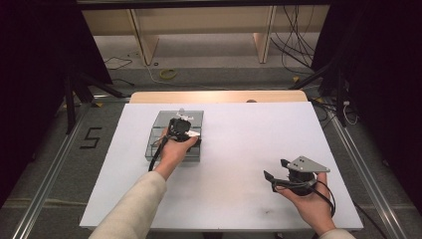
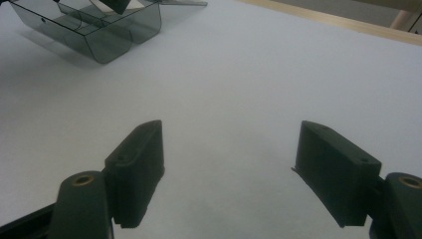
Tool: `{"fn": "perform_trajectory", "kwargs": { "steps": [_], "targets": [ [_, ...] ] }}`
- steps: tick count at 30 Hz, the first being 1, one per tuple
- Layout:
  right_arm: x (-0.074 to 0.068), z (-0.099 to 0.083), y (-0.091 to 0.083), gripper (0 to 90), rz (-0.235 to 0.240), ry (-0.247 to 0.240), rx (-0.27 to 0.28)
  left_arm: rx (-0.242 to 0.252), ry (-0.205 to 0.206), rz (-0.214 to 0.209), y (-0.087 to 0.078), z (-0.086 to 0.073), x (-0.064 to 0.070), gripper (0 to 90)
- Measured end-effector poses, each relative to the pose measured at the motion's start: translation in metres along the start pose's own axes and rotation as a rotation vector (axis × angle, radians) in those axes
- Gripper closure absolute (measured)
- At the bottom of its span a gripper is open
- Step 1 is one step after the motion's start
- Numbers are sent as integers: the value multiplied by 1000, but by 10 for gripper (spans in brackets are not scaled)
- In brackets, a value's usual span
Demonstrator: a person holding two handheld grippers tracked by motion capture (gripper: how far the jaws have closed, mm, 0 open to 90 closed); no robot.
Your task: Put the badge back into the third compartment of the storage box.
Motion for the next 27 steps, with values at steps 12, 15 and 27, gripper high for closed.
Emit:
{"fn": "perform_trajectory", "kwargs": {
  "steps": [12, 15, 27],
  "targets": [
    [0, 0, 0, 275, 2, -2, 2, 43, -28, -63, -4, 10, 4, 287],
    [-1, 0, 0, 275, 2, -2, 1, 71, -35, -60, -9, 14, 2, 331],
    [0, 0, 0, 275, -1, -2, -3, 97, 9, -63, -32, 14, -7, 395]
  ]
}}
Point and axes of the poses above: each handheld gripper's, and its own axes: y roughly forward along the jaws, z roughly out of its top, x roughly to its right, the point moved 9 cm from there along y, roughly forward along the jaws, and after that the axes turned 14 degrees about -y, right-handed, at the moved point
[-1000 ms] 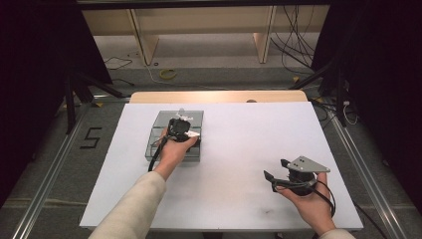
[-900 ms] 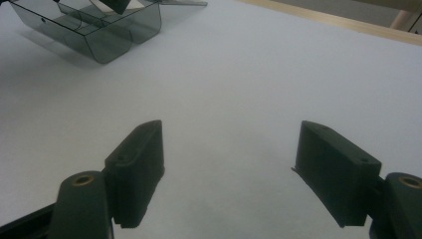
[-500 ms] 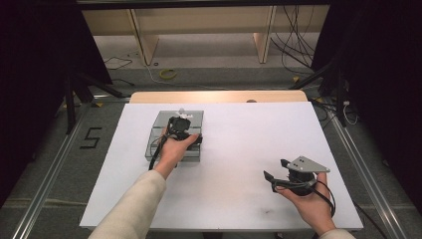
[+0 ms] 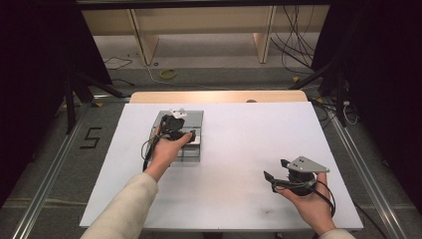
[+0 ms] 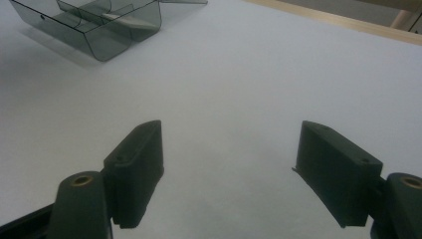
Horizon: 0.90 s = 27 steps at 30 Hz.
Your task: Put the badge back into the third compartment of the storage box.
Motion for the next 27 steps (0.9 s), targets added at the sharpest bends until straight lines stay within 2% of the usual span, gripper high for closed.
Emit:
{"fn": "perform_trajectory", "kwargs": {
  "steps": [4, 8, 27],
  "targets": [
    [0, 0, 0, 275, 1, -1, 1, -6, 24, -10, -9, -2, 0, 370],
    [0, 0, 0, 275, 0, -1, 1, -4, 31, -17, -16, -3, 0, 359],
    [1, -1, 1, 274, 0, 3, -3, -21, 40, -28, -29, -13, -14, 327]
  ]
}}
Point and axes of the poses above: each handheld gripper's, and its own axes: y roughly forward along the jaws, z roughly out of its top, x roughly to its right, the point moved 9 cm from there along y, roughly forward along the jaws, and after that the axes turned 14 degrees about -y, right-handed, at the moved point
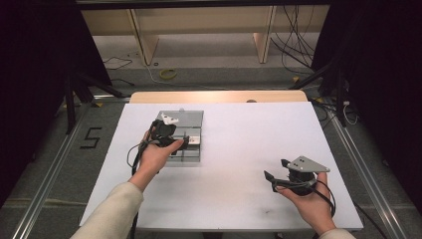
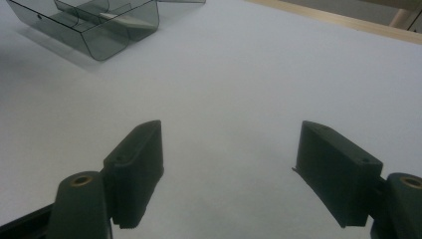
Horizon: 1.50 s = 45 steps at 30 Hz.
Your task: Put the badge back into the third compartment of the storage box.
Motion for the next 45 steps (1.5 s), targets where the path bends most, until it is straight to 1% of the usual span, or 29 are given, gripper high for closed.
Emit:
{"fn": "perform_trajectory", "kwargs": {
  "steps": [8, 15, 20, 24, 26, 36, 42, 45],
  "targets": [
    [1, -1, 1, 274, 1, 1, -3, -4, 5, -7, -8, -1, -6, 314],
    [1, -1, 1, 274, 0, 1, -4, 0, 8, -21, -15, -2, -9, 303],
    [1, -1, 1, 273, 0, 1, -3, 1, 13, -33, -20, -4, -12, 279],
    [1, -1, 1, 273, -1, 3, -6, 7, 7, -40, -23, -6, -14, 272],
    [1, -2, 1, 273, -1, 3, -6, 9, 2, -40, -25, -6, -16, 270],
    [1, -2, 1, 272, -1, 3, -6, 9, 8, -35, -33, -12, -26, 259],
    [1, -2, 1, 272, -1, 4, -5, 13, 6, -42, -38, -13, -29, 252],
    [1, -2, 1, 272, 0, 4, -4, 8, 14, -49, -41, -15, -30, 246]
  ]
}}
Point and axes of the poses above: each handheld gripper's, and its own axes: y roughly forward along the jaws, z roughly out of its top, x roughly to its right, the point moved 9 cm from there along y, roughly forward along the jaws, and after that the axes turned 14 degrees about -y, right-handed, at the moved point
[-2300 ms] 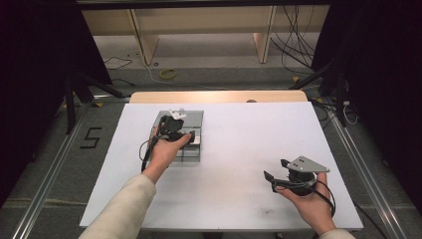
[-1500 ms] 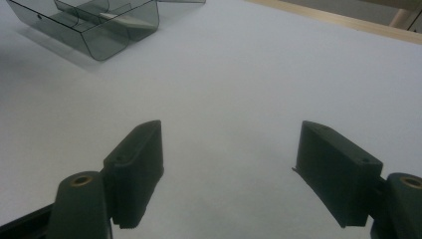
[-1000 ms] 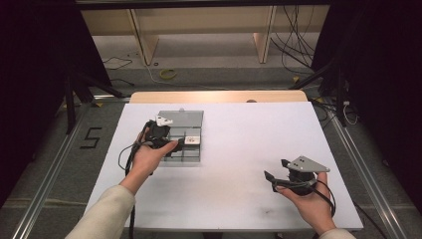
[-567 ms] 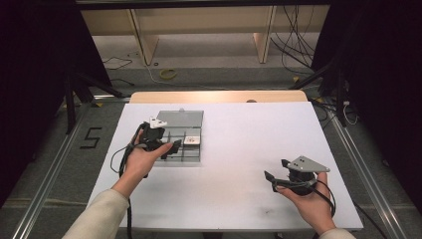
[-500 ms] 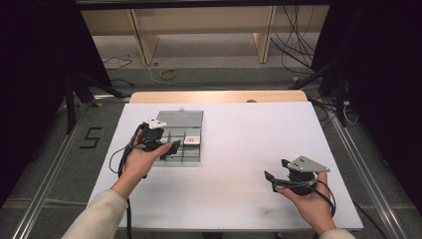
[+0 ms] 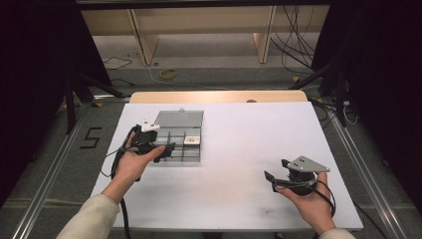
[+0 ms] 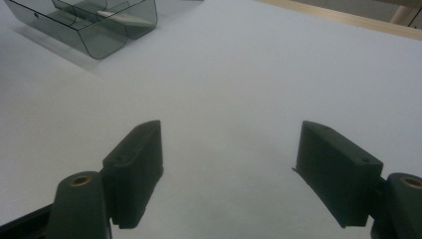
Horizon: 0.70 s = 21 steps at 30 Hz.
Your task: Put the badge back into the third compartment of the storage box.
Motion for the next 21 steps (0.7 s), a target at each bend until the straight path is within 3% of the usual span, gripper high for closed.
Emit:
{"fn": "perform_trajectory", "kwargs": {
  "steps": [21],
  "targets": [
    [1, -1, 0, 269, -2, 4, -5, 3, 26, -23, -21, -10, -12, 237]
  ]
}}
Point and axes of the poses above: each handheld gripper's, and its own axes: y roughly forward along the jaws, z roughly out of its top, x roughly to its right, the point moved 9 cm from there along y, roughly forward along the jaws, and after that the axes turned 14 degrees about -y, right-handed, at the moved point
